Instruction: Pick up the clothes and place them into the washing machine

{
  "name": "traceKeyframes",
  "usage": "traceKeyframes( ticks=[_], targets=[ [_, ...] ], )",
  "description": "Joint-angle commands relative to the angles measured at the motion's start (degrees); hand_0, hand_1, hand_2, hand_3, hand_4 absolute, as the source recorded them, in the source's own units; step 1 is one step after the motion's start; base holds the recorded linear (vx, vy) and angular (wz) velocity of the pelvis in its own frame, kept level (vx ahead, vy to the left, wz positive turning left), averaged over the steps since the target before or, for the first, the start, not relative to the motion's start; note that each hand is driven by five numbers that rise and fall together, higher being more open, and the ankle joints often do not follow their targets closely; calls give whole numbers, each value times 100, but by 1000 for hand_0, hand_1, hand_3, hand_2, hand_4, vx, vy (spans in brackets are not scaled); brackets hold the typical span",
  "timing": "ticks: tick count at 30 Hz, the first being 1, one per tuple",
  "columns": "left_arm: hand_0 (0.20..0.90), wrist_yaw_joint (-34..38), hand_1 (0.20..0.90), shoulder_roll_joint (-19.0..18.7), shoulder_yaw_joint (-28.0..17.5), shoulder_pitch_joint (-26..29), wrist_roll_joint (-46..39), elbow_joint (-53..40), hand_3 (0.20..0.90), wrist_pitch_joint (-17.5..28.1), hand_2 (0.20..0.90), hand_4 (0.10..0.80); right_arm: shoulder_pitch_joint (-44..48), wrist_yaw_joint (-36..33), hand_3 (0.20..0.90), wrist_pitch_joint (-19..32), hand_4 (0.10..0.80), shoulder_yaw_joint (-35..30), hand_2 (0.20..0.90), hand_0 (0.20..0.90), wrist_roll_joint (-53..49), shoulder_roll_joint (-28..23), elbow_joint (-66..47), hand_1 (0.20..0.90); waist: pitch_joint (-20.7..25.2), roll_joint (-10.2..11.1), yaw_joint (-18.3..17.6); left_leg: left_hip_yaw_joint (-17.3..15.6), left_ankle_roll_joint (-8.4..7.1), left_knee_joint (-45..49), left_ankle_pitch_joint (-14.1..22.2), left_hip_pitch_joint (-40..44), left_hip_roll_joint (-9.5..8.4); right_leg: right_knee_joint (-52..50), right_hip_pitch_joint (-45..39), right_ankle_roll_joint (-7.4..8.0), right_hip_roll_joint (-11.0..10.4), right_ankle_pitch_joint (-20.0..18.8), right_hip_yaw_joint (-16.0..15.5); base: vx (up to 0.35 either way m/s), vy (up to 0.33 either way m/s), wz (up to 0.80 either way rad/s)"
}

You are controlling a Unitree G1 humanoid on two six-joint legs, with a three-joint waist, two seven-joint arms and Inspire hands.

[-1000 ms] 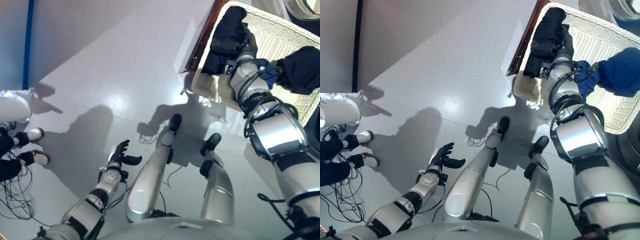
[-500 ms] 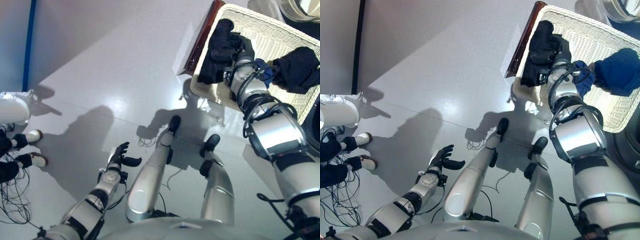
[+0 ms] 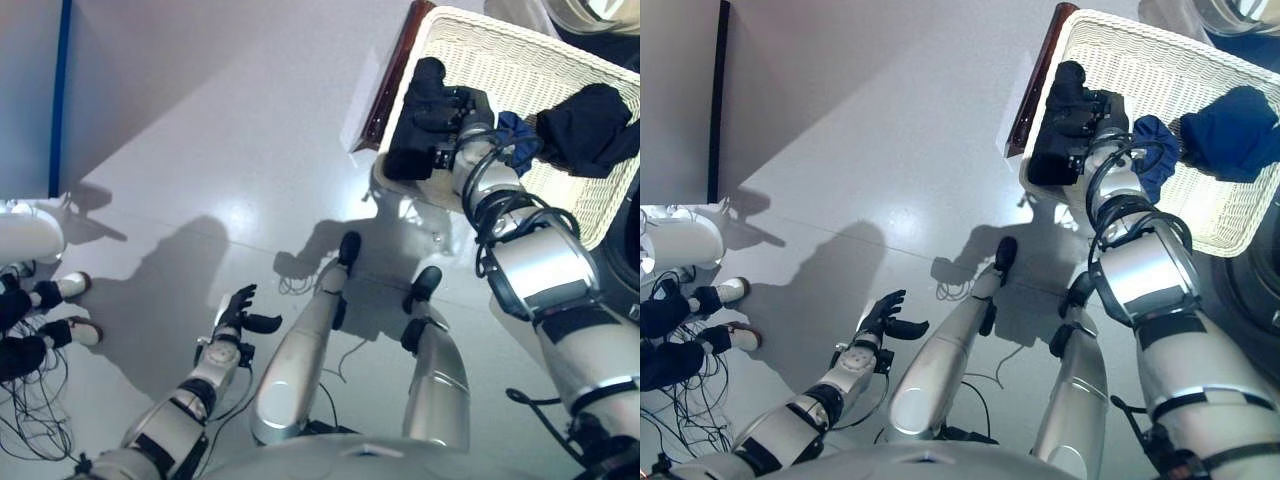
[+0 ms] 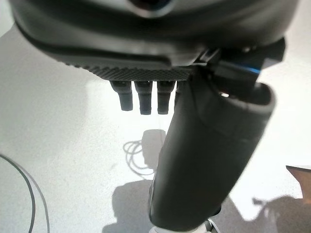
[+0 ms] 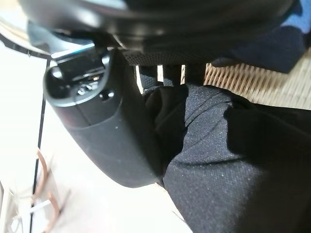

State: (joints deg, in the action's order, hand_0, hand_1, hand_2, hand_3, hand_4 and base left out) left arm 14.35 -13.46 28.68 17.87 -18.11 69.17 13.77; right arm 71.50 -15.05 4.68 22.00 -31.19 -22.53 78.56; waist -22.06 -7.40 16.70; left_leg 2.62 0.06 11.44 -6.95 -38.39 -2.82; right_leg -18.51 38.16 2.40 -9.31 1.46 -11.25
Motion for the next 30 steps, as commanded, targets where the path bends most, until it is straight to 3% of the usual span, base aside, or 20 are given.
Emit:
traceKeyframes(
  ticks=[1, 9, 18, 25, 30],
  targets=[
    [900, 156, 900, -304, -301, -517, -126, 568, 900, -36, 900, 800, 287, -13, 300, 638, 400, -157, 300, 300, -426, 193, -987, 300, 146, -1, -191, -247, -111, 111, 292, 13, -217, 3, -850, 43, 176, 418, 172, -4, 23, -15],
    [900, -12, 900, -230, -271, -627, -238, 633, 900, -22, 900, 800, -363, 334, 300, 1159, 400, -1063, 300, 300, -2287, 461, -2299, 300, 353, -61, -399, -484, -39, -403, 18, 565, -128, 348, -1111, 81, 260, 110, 367, -34, 27, -25],
    [900, -199, 900, -105, -265, -853, -255, 716, 900, -72, 900, 800, -1209, 780, 300, 1653, 400, -1873, 300, 300, -3532, 963, -3280, 300, 518, -228, -542, -659, -8, -723, -50, 1001, -144, 579, -1315, 132, 290, 22, 567, -8, 22, -22],
    [900, -321, 900, 91, -250, -999, -297, 666, 900, -10, 900, 800, -1881, 1145, 300, 2263, 400, -2626, 300, 300, -4391, 1274, -3970, 300, 593, -507, -644, -746, 25, -911, -91, 1138, -204, 583, -1230, 151, 297, 7, 760, -15, 33, -15],
    [900, -293, 900, 185, -207, -970, -357, 607, 900, 62, 900, 800, -1838, 1083, 300, 2656, 400, -3090, 300, 300, -4681, 1204, -3966, 300, 549, -709, -659, -789, 19, -822, -74, 1028, -247, 457, -1006, 134, 295, 3, 841, -36, 35, -7]
  ],
)
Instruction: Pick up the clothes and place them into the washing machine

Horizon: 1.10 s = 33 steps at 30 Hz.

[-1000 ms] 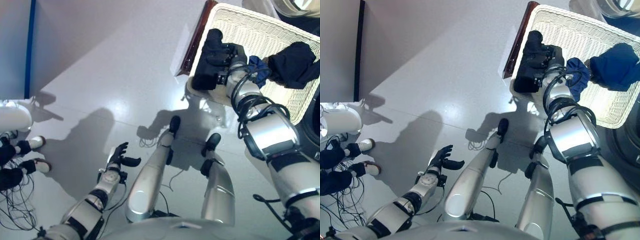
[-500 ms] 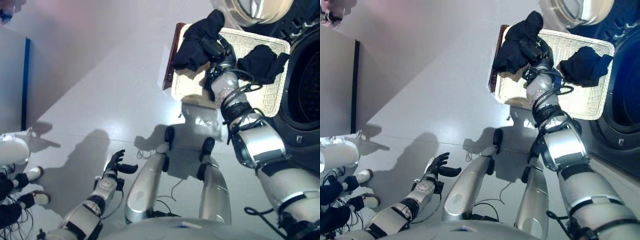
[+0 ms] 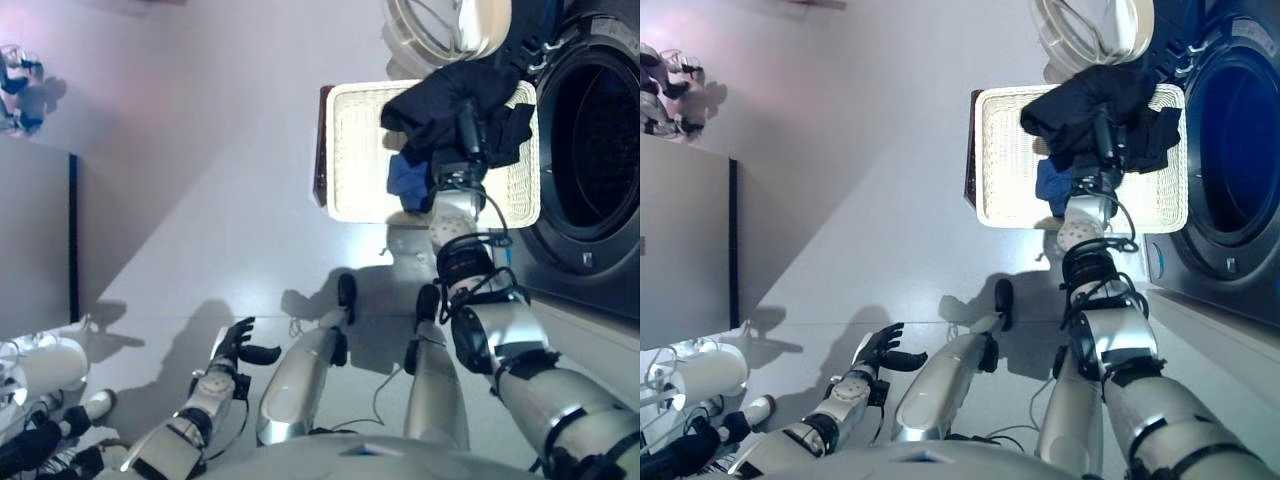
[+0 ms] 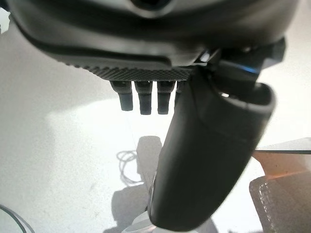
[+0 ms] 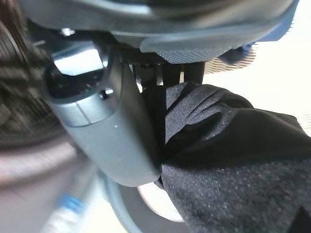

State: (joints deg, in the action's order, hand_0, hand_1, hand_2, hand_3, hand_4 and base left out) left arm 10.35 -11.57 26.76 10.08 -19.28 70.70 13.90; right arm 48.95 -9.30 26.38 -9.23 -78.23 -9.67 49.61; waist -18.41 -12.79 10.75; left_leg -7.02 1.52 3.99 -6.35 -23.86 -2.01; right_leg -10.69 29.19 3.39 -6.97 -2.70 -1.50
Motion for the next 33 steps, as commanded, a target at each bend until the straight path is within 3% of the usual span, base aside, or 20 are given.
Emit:
traceKeyframes(
  ticks=[1, 9, 13, 14, 16, 17, 22, 29, 33],
  targets=[
    [900, 135, 900, -13, -12, -172, -224, 456, 900, 50, 900, 800, 490, 442, 300, 522, 400, -26, 300, 300, 18, -179, -1060, 300, 171, -187, -59, 150, -126, -39, -126, -483, -317, -377, -29, 27, 72, 440, -114, -68, 29, -20],
    [900, 293, 900, -48, -31, 101, -243, 440, 900, 99, 900, 800, 859, 34, 300, 848, 400, -321, 300, 300, 153, -519, -957, 300, -272, -133, -146, 166, -63, 973, 122, -1354, -287, -1192, 807, -106, 226, 478, 164, -92, -21, -22],
    [900, 354, 900, -68, 10, 194, -210, 414, 900, 132, 900, 800, 1030, -158, 300, 997, 400, -492, 300, 300, 132, -661, -839, 300, -199, -144, -178, 218, -64, 1194, 192, -1673, -272, -1428, 1121, -174, 258, 585, 157, 1, -40, 0],
    [900, 382, 900, -67, 16, 217, -189, 408, 900, 127, 900, 800, 1083, -214, 300, 1020, 400, -531, 300, 300, 142, -716, -786, 300, -168, -128, -186, 275, -92, 1310, 365, -1705, -299, -1512, 1146, -168, 268, 739, 213, -3, -19, 9],
    [900, 402, 900, -81, 13, 228, -186, 388, 900, 144, 900, 800, 1217, -291, 300, 1051, 400, -569, 300, 300, 132, -839, -616, 300, -214, -155, -196, 230, -34, 1529, 364, -1903, -265, -1671, 1341, -234, 301, 687, 208, 4, -22, 2],
    [900, 406, 900, -88, 8, 230, -180, 382, 900, 150, 900, 800, 1282, -311, 300, 1047, 400, -584, 300, 300, 120, -940, -523, 300, -176, -139, -198, 290, -53, 1661, 555, -1933, -301, -1754, 1350, -228, 306, 839, 281, 99, -29, -10],
    [900, 453, 900, -159, -57, 232, -196, 340, 900, 224, 900, 800, 1702, -344, 300, 1057, 400, -560, 300, 300, -3, -1506, -126, 300, -70, -238, -129, 267, -47, 1971, 745, -2179, -294, -2092, 1654, -289, 317, 982, 358, 40, -8, -5],
    [900, 515, 900, -210, -68, 56, -177, 267, 900, 358, 900, 800, 2399, -428, 300, 908, 400, -347, 300, 300, -92, -2533, 614, 300, 293, -498, 96, 226, -95, 1543, 629, -1954, -411, -2011, 1585, -274, 221, 1070, 484, 55, 44, 1],
    [900, 535, 900, -185, -101, 18, -184, 250, 900, 397, 900, 800, 2847, -538, 300, 691, 400, -27, 300, 300, 49, -3147, 1110, 300, 389, -733, 223, 190, -128, 1202, 343, -1815, -477, -1934, 1559, -280, 147, 992, 467, 11, 34, 13]
  ],
)
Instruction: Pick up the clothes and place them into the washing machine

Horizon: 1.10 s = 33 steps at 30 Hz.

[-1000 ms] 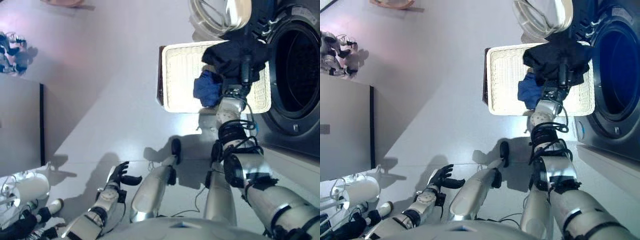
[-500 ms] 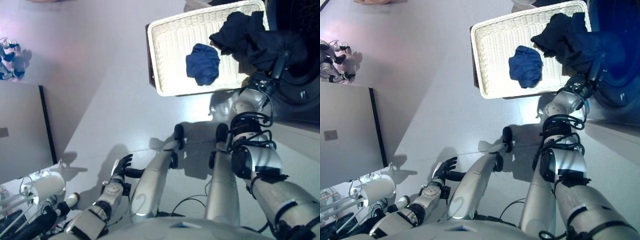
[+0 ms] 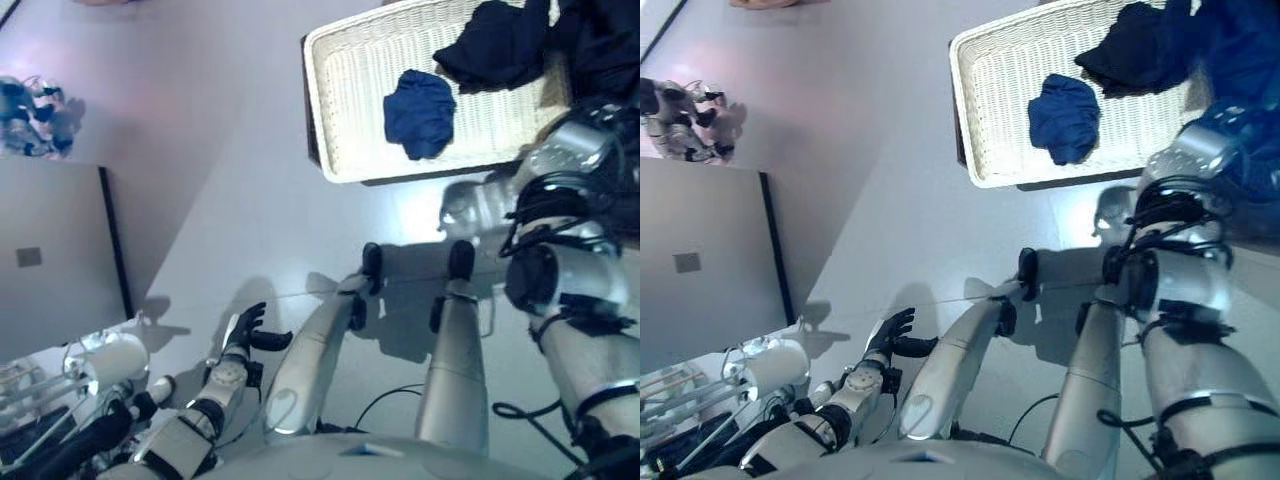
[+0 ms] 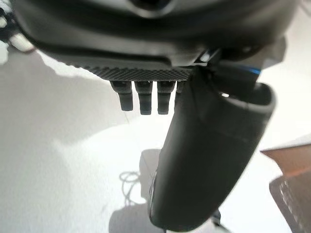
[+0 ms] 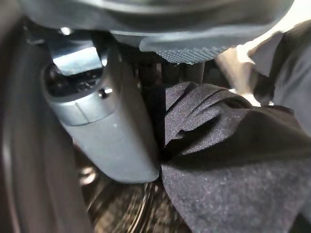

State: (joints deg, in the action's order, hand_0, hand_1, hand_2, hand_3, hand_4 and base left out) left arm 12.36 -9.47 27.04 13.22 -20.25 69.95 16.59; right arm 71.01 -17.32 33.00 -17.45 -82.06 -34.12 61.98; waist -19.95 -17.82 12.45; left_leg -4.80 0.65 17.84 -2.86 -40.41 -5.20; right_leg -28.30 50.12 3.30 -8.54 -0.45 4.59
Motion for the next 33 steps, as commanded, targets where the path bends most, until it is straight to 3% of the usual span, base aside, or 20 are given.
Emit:
traceKeyframes(
  ticks=[1, 6, 12, 13, 14, 17, 20, 23, 33],
  targets=[
    [900, 340, 900, -397, -147, -316, -82, 316, 900, 155, 900, 800, 785, 240, 300, -97, 400, 968, 300, 300, 557, -922, 30, 300, 602, -314, 112, -24, -72, -300, -73, -89, -206, -176, -553, -267, 265, 788, -148, 45, 29, 21],
    [900, 405, 900, -377, -198, -370, -61, 368, 900, 178, 900, 800, 1385, 75, 300, -412, 400, 1629, 300, 300, 979, -1622, 480, 300, 797, -484, 281, 51, -193, -585, -159, 25, -345, -199, -503, -261, 163, 947, -141, 70, -4, 18],
    [900, 367, 900, -293, -54, -418, -115, 173, 900, 336, 900, 800, 1825, 30, 300, -444, 400, 2165, 300, 300, 1268, -2049, 370, 300, 881, -593, 314, 15, -254, -613, -198, -207, -373, -309, -176, -272, 150, 943, -33, 48, -13, 21],
    [900, 359, 900, -274, -23, -467, -132, 149, 900, 349, 900, 800, 1838, -10, 564, -420, 576, 2185, 564, 564, 1292, -2094, 407, 564, 870, -648, 333, -43, -223, -621, -305, -284, -344, -324, -85, -285, 151, 814, -74, 43, 4, 10],
    [900, 374, 900, -283, -31, -482, -149, 146, 900, 353, 900, 800, 1910, -78, 900, -389, 800, 2223, 900, 900, 1315, -2133, 438, 900, 919, -629, 356, 3, -257, -639, -247, -277, -369, -310, -94, -269, 152, 892, -16, 49, 14, 8],
    [900, 443, 900, -243, -24, -495, -114, 173, 900, 335, 900, 800, 2030, -276, 900, -449, 800, 2371, 900, 900, 1556, -2274, 614, 900, 959, -681, 413, -45, -220, -695, -325, -367, -367, -264, 27, -268, 162, 780, -30, 14, 17, 8],
    [900, 574, 900, -232, -96, -498, -24, 200, 900, 351, 900, 800, 2055, -947, 900, -430, 800, 2562, 900, 900, 2490, -2404, 629, 900, 1012, -717, 444, -73, -203, -691, -345, -436, -384, -245, 95, -266, 165, 737, 36, 0, 41, -2],
    [900, 708, 900, -194, -78, -477, 60, 186, 900, 397, 900, 800, 1842, -1201, 900, -377, 800, 2395, 900, 900, 2760, -2349, 318, 900, 1032, -750, 432, -79, -192, -667, -318, -447, -397, -217, 75, -254, 151, 730, 52, 19, 16, -2],
    [900, 763, 900, -61, 21, -361, 66, 200, 900, 402, 900, 800, 1474, -735, 900, -76, 800, 1734, 900, 900, 1642, -1920, 237, 900, 1084, -834, 479, -68, -196, -688, -334, -379, -480, -246, 34, -240, 144, 719, 118, 6, 12, 0]
  ],
)
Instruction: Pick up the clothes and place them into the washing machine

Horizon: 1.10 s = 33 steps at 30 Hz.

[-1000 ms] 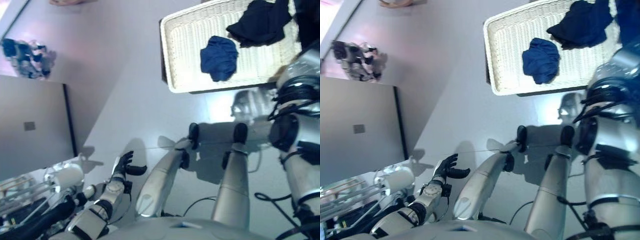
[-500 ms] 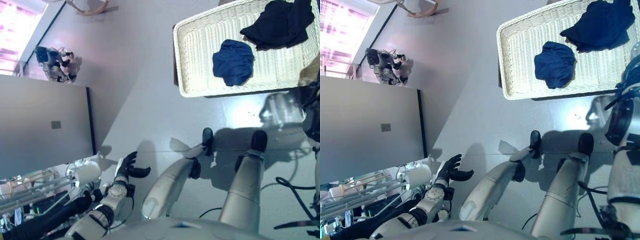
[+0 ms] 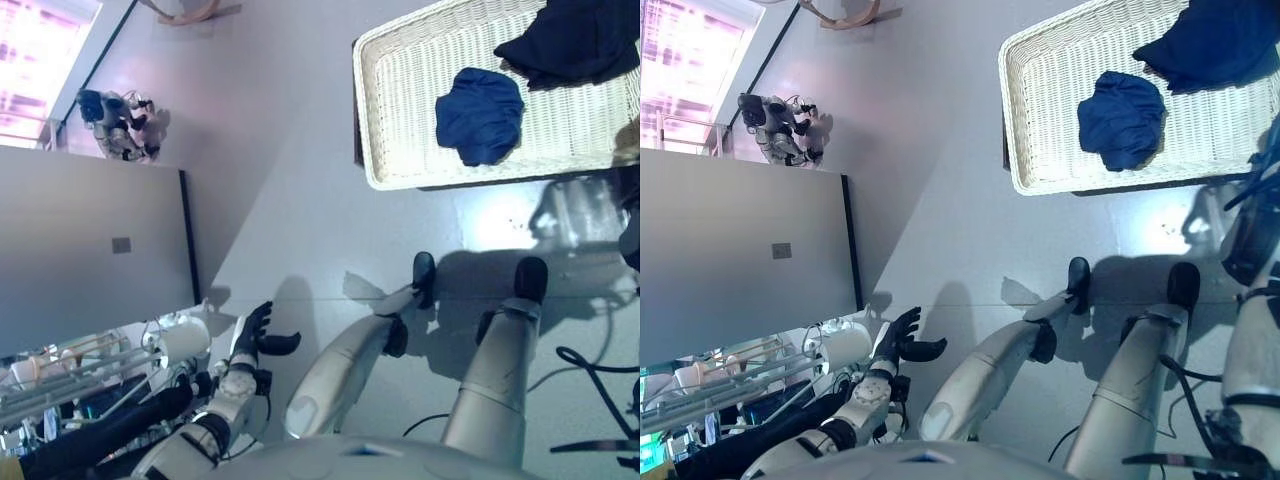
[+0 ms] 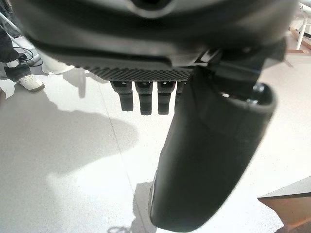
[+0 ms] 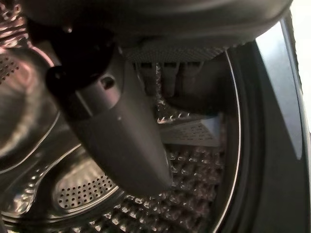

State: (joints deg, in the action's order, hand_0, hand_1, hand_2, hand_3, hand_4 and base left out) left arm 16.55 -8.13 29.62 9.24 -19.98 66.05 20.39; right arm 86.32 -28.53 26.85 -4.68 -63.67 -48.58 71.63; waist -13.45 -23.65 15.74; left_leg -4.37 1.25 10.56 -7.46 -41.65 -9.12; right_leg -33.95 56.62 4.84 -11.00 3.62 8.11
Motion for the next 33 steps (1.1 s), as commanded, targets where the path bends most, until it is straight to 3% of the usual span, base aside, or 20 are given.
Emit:
traceKeyframes(
  ticks=[1, 7, 10, 15, 17, 18, 20, 21, 24, 26, 27, 33],
  targets=[
    [900, 317, 900, -156, -212, 36, 30, 610, 900, 5, 900, 800, -167, 410, 900, 540, 800, 358, 900, 900, -278, -370, -711, 900, 421, -264, 132, -122, -245, 49, 140, -245, -102, 333, -644, -391, 397, 314, -214, 7, 34, -3],
    [900, 224, 900, -96, -135, 65, -13, 684, 900, -41, 900, 800, -646, 612, 900, 494, 800, -57, 900, 900, -581, 499, -673, 900, 361, -283, 81, -128, -209, 21, 163, -95, -109, 414, -833, -374, 406, 272, -202, 11, 27, -9],
    [900, 158, 900, -78, -166, 114, -43, 729, 900, -79, 900, 800, -968, 710, 900, 398, 800, -130, 900, 900, -486, 922, -790, 900, 321, -196, 41, -126, -184, 12, 181, 11, -102, 554, -1046, -376, 432, 239, -227, 7, 4, -14],
    [900, 81, 900, -112, -256, 94, 6, 852, 900, -144, 900, 800, -1413, 734, 900, -43, 800, 367, 900, 900, 381, 1394, -995, 900, 184, 84, -143, -111, -159, -107, 186, 369, -17, 784, -1481, -355, 471, 140, -347, -10, -13, -7],
    [900, 37, 900, -148, -336, 87, 23, 920, 900, -198, 900, 800, -1670, 754, 900, -110, 800, 445, 900, 900, 586, 1593, -1203, 900, 132, 239, -231, -103, -163, -179, 163, 521, 15, 899, -1680, -358, 505, 101, -403, 13, -39, -1],
    [900, -38, 900, -144, -417, 71, -30, 1043, 900, -257, 900, 800, -2035, 722, 900, -217, 800, 565, 900, 900, 940, 1874, -1507, 900, 133, 452, -350, -91, -146, -295, 151, 710, 57, 1067, -1921, -337, 550, 53, -410, 39, -50, -4],
    [900, -42, 900, -171, -459, 20, -30, 1069, 900, -268, 900, 800, -2316, 741, 900, -258, 800, 567, 900, 900, 1066, 2072, -1859, 900, 93, 541, -433, -77, -144, -353, 125, 853, 79, 1197, -2120, -333, 563, 7, -437, 55, -50, -15],
    [900, -176, 900, -180, -604, -95, -93, 1148, 900, -332, 900, 800, -2904, 813, 900, -273, 800, 588, 900, 900, 1249, 2438, -2360, 900, 134, 748, -519, -60, -117, -446, 130, 1090, 137, 1403, -2415, -304, 595, -50, -445, 69, -66, -31],
    [900, -273, 900, -206, -771, -261, -105, 1227, 900, -367, 900, 800, -4025, 1007, 900, -410, 800, 729, 900, 900, 1663, 2927, -3107, 900, 201, 1049, -716, -38, -130, -570, 116, 1507, 265, 1712, -2932, -271, 652, -103, -539, 87, -110, -26],
    [900, -288, 900, -228, -843, -309, -73, 1260, 900, -389, 900, 800, -4359, 1071, 900, -487, 800, 801, 900, 900, 1783, 3002, -3332, 900, 227, 1139, -774, -21, -131, -609, 104, 1636, 322, 1835, -3083, -266, 687, -151, -559, 66, -131, -20],
    [900, -342, 900, -312, -1078, -363, -31, 1310, 900, -435, 900, 800, -5026, 1312, 900, -683, 800, 1079, 900, 900, 2104, 3119, -3466, 900, 298, 1411, -895, -9, -152, -633, 144, 1929, 415, 1921, -3401, -267, 727, -79, -608, 97, -171, -9],
    [900, -443, 900, -633, -1613, -541, 74, 1430, 900, -511, 900, 800, -6463, 1850, 900, -1166, 800, 1711, 900, 900, 2718, 3286, -4021, 900, 689, 1980, -994, -100, -244, -960, 123, 2794, 750, 2142, -4207, -179, 864, 20, -769, 100, -191, -20]
  ],
)
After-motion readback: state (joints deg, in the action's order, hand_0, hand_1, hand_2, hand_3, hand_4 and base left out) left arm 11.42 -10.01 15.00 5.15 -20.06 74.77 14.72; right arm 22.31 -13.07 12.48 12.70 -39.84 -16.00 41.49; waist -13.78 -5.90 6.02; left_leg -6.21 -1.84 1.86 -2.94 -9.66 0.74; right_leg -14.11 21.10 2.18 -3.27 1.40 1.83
